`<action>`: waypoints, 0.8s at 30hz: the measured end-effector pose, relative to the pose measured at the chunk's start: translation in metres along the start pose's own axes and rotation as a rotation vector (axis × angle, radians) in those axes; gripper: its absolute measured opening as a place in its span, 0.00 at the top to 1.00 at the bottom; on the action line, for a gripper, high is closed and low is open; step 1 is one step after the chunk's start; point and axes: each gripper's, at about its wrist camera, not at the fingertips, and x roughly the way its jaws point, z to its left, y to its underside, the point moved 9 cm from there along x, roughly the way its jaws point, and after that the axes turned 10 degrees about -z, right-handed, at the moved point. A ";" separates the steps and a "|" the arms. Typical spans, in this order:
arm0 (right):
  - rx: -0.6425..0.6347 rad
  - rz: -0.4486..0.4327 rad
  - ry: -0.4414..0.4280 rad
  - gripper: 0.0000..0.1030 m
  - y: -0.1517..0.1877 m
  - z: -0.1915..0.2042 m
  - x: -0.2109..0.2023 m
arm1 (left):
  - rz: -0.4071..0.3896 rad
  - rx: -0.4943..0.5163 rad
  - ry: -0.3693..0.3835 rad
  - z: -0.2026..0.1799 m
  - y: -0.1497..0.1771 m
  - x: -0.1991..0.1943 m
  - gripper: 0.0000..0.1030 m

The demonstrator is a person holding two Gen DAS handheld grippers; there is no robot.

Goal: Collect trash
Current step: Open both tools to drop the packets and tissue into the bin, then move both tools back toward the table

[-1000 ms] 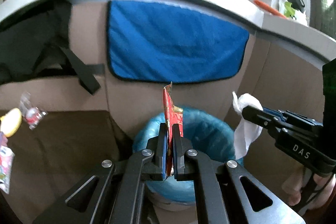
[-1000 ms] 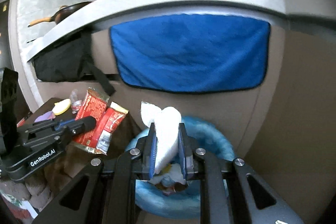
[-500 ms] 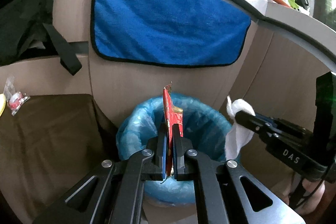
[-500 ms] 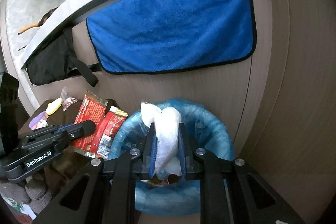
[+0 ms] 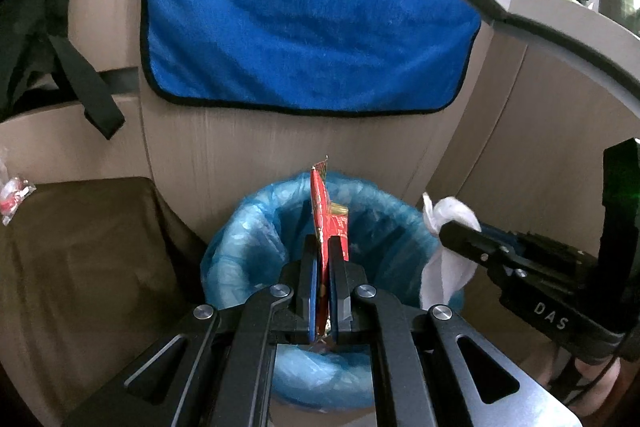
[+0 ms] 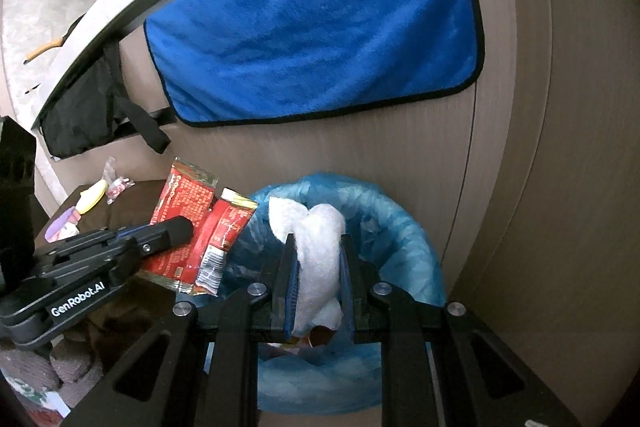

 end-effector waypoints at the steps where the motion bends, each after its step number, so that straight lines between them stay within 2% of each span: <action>1: 0.002 0.002 0.000 0.84 0.000 -0.001 0.001 | 0.008 -0.009 0.001 0.002 0.002 0.002 0.96; 3: 0.010 0.007 0.002 0.84 0.001 -0.002 0.005 | 0.019 -0.026 0.010 0.005 0.004 0.005 0.95; 5: 0.017 0.013 0.000 0.80 0.002 -0.003 0.007 | 0.030 -0.047 0.028 0.007 0.007 0.007 0.90; 6: 0.028 0.011 -0.003 0.79 0.002 -0.004 0.008 | 0.040 -0.060 0.036 0.008 0.009 0.008 0.75; 7: 0.036 0.007 -0.006 0.76 0.002 -0.005 0.007 | 0.049 -0.071 0.038 0.010 0.010 0.009 0.65; 8: 0.045 0.003 -0.011 0.62 0.002 -0.005 0.006 | 0.052 -0.090 0.048 0.012 0.012 0.009 0.48; 9: 0.052 -0.002 -0.006 0.46 0.003 -0.006 0.005 | 0.050 -0.113 0.064 0.014 0.012 0.008 0.45; 11: 0.060 -0.022 0.000 0.40 0.002 -0.007 0.001 | 0.050 -0.135 0.074 0.019 0.012 0.002 0.45; 17: 0.053 -0.020 0.000 0.40 -0.001 0.004 -0.005 | 0.009 -0.134 0.019 0.046 0.009 -0.035 0.45; 24: -0.027 -0.022 -0.053 0.40 -0.009 0.057 -0.014 | -0.058 -0.018 -0.172 0.121 -0.003 -0.123 0.45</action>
